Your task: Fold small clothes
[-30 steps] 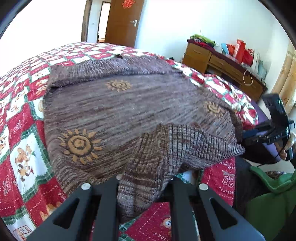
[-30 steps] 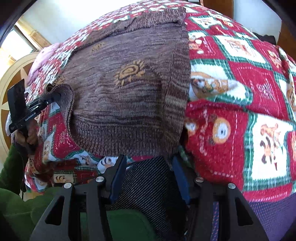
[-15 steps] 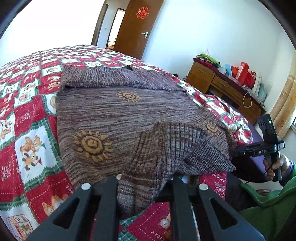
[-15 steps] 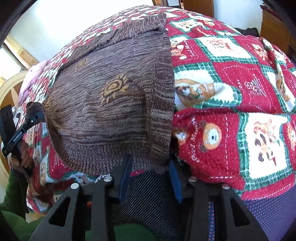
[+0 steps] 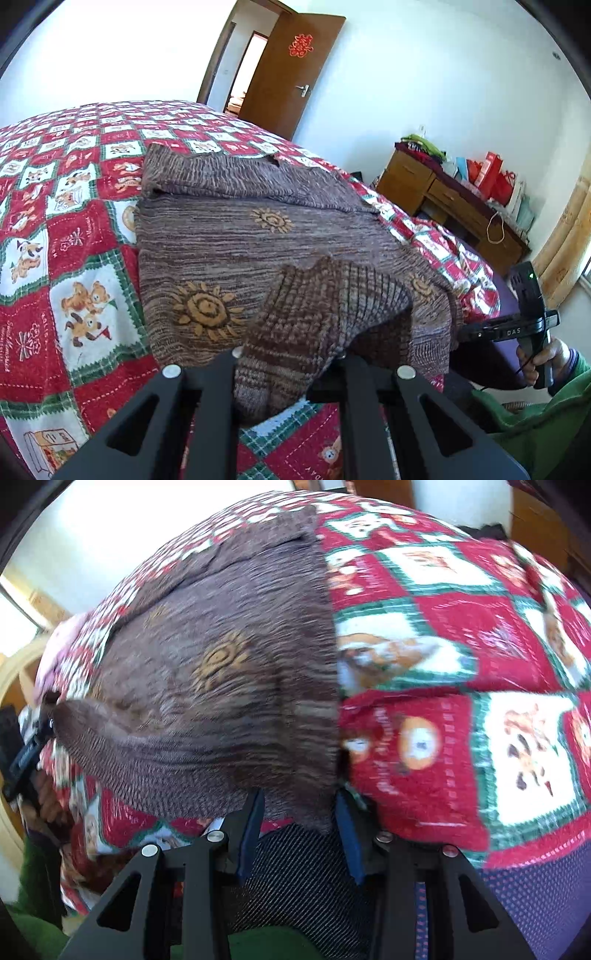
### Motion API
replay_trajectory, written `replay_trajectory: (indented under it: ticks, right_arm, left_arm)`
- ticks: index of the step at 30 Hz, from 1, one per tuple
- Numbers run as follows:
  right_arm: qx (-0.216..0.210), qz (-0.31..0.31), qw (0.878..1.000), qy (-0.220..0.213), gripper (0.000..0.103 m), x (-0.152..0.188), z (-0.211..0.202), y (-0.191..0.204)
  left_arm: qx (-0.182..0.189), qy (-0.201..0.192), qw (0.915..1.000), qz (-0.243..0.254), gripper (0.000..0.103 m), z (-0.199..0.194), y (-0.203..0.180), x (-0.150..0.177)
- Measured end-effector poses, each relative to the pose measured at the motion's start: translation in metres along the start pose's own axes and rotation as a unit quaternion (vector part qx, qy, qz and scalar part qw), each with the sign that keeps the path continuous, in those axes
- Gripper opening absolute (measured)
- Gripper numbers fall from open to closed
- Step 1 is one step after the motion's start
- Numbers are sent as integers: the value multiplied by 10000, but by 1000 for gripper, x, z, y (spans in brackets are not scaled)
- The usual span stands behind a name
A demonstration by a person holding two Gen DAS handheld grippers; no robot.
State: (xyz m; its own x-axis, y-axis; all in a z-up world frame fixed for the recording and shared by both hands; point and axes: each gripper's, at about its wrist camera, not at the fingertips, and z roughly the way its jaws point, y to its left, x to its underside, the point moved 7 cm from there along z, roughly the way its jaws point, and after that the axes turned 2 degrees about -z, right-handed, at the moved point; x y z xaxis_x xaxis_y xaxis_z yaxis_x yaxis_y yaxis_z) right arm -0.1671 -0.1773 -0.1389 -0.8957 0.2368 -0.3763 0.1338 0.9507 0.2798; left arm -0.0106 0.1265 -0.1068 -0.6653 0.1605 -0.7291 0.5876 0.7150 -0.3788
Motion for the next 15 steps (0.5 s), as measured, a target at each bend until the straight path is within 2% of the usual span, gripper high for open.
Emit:
replay_trajectory:
  ticks: [4,8,12,15]
  right_arm:
    - [44,-153,9999,60,42,2,1,0]
    - [-269,-19,9995,180,41,4,-3,2]
    - [-189,33,9998,55,40,1,-3,-8]
    - [-322,131,9994,40,41,-3,-5,-7]
  left_arm:
    - [-7,32,10000,-39,11,2,2,4]
    - [-5,48,10000,-69,11,0,2,7]
    - [-16,85,9999,-113,11,2,4,7]
    - [8,93,9999,-139,11,2,4,7]
